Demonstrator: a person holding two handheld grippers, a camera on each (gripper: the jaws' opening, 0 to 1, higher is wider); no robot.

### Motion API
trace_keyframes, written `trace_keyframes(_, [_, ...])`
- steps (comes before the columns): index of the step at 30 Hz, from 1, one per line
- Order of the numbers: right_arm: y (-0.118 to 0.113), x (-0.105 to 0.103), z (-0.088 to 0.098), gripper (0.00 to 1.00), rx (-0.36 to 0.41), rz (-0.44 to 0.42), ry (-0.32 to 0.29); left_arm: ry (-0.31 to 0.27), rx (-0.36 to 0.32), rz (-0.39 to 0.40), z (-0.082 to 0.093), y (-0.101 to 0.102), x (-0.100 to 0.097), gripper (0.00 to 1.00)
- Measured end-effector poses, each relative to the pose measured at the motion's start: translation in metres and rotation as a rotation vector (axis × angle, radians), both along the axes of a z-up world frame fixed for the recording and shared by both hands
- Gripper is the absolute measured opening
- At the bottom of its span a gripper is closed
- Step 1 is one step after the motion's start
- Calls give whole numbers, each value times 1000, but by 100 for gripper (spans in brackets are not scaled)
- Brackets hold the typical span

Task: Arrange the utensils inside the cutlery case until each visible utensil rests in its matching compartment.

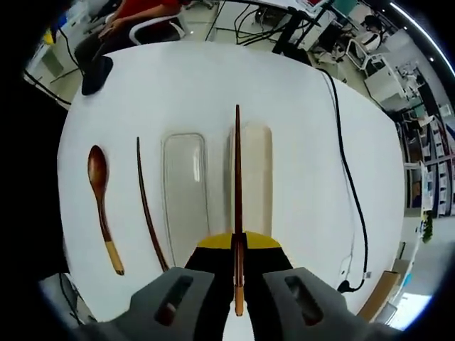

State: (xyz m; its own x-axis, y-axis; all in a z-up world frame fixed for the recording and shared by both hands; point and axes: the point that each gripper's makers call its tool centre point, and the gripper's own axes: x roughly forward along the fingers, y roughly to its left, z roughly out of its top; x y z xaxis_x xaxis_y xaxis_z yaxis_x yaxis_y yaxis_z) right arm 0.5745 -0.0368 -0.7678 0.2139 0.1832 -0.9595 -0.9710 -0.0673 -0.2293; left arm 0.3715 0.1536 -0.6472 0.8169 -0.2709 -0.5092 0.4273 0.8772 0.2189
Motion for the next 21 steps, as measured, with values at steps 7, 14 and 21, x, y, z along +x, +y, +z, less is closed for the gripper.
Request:
trace_keyframes(7, [-1,5,-6,0,8,-10,-9,-13,-2,-22,2,-8,15,68])
trace_keyframes(14, [2,10,-13,0,21,-3,-45,-44,-14,-46,4,-17,22,67])
trace_keyframes(21, [5,14,-20,0,35,-14,-45,-55,-15,-15,7,-9,25,67])
